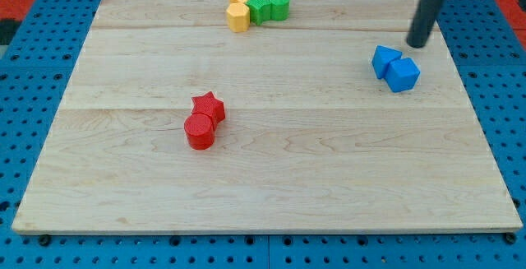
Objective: Separate the blue triangle from the blue cube
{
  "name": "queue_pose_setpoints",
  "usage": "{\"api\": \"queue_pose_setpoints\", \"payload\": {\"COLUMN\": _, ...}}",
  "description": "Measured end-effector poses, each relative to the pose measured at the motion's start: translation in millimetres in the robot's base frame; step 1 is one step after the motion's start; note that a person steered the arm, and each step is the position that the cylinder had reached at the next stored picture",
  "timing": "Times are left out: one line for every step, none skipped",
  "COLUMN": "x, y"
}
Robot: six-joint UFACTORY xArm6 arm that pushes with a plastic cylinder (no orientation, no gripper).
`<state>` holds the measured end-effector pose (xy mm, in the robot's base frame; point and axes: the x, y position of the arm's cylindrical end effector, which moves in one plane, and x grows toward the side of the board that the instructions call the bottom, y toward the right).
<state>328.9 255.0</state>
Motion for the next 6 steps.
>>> {"api": "queue_pose_setpoints", "payload": {"x": 19, "y": 34}}
{"api": "queue_pose_setpoints", "payload": {"x": 20, "y": 7}}
{"api": "queue_pose_setpoints", "payload": {"x": 23, "y": -58}}
{"api": "queue_pose_setpoints", "payload": {"x": 29, "y": -122}}
{"api": "queue_pose_setpoints", "payload": {"x": 39, "y": -169}}
{"api": "queue_pose_setpoints", "payload": {"x": 61, "y": -132}}
